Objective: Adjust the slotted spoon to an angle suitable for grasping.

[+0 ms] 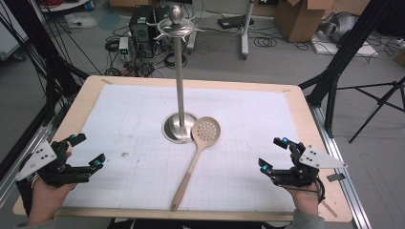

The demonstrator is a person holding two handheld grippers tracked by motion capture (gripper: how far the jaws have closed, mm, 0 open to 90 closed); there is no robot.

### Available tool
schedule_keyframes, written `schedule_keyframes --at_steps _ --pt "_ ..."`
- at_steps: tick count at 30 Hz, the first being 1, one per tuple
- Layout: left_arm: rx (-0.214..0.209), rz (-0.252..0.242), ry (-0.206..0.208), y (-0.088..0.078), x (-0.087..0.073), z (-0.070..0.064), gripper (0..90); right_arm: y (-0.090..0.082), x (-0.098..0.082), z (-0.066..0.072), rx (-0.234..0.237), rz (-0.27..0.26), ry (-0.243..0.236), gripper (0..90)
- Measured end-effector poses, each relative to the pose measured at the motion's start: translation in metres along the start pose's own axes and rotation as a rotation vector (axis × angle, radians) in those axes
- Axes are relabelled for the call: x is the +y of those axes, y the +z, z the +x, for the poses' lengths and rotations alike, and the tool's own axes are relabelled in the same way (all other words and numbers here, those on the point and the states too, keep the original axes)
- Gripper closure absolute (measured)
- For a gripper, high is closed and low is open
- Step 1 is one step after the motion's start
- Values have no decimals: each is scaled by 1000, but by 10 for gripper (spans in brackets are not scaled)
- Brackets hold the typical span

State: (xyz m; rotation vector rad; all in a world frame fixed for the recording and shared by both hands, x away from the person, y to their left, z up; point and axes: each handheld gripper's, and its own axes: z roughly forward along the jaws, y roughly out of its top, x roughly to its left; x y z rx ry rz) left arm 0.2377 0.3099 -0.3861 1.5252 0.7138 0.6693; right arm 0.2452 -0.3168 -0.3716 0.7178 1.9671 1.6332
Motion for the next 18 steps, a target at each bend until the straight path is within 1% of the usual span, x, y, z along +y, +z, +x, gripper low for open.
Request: schedule_keyframes --at_steps 6,9,16,18 --pt "0 5 -2 1 -1 0 36 1 -1 0 6 6 8 128" --pt "-1 4 -3 0 -1 0 36 1 -1 0 10 -2 2 128" --pt "-3 8 -1 -2 -1 -2 37 2 1 0 26 -21 10 125" --pt "4 7 -3 -4 -1 -2 37 5 2 1 30 -32 16 118"
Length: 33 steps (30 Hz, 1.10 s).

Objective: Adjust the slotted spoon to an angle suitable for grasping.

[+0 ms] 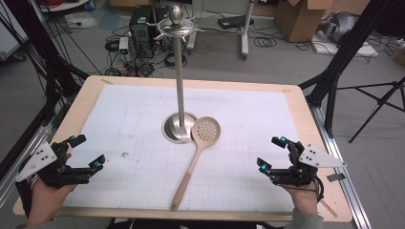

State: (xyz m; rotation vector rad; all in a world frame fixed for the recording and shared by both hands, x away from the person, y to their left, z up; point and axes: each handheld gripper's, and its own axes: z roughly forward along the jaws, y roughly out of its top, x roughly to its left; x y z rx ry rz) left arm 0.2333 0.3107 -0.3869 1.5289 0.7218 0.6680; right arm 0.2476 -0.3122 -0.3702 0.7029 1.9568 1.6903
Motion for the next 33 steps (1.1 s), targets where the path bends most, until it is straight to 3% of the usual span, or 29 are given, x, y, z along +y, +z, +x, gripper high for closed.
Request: schedule_keyframes --at_steps 9,20,23,33 --pt "10 15 -2 -9 -2 0 37 15 5 2 31 -10 2 135" --pt "37 13 -15 -21 -5 0 36 38 9 7 82 20 -71 232" --pt "40 22 -11 -22 -6 0 37 46 8 8 94 20 -67 252" --pt "49 28 -15 -27 -8 -3 37 74 4 16 171 108 -84 487"
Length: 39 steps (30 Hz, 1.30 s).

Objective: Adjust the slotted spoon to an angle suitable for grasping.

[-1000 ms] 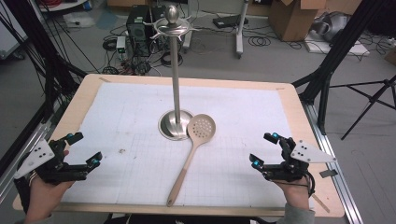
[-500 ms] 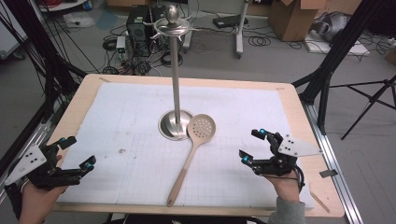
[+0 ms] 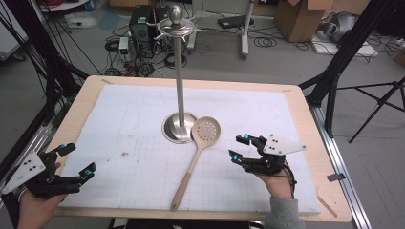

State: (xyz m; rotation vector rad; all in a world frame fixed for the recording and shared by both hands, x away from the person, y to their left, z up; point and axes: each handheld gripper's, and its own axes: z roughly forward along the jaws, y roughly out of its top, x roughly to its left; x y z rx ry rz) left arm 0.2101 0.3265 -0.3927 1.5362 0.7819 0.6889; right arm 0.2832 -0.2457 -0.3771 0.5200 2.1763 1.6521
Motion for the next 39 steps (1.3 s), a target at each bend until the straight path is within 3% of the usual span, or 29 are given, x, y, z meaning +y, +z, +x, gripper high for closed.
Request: schedule_keyframes --at_steps 7,21,28,39 --pt "1 4 10 -2 -1 -2 37 17 -1 1 47 38 -3 579" --pt "4 6 10 -8 -3 -6 37 55 -4 6 170 124 -11 853" --pt "6 0 -8 -11 -3 -6 37 66 -7 5 193 142 0 884" --pt "10 21 13 -12 -7 -13 36 88 -11 3 233 191 35 900"
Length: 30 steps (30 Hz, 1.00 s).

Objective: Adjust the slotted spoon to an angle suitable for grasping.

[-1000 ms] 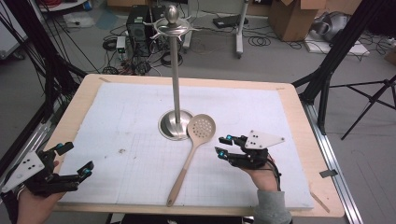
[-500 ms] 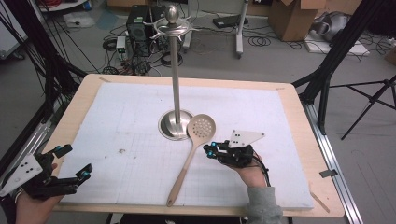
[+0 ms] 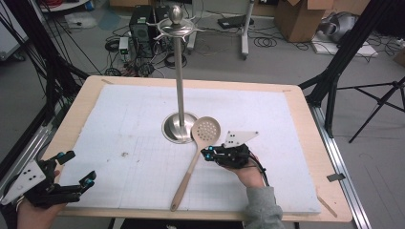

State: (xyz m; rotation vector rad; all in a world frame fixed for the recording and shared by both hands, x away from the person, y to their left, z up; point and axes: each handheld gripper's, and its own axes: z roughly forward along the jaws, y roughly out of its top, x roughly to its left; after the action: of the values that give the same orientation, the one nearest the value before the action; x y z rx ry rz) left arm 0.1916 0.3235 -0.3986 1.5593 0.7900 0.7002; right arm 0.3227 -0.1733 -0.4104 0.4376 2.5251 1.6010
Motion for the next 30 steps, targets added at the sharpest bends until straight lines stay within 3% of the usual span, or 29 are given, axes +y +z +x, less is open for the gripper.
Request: schedule_keyframes --at_steps 9,30 --pt "-1 -4 2 -4 -1 -2 36 18 0 -3 20 39 18 900" --pt "13 14 3 -8 -5 -3 36 57 -3 -14 -1 150 47 900"
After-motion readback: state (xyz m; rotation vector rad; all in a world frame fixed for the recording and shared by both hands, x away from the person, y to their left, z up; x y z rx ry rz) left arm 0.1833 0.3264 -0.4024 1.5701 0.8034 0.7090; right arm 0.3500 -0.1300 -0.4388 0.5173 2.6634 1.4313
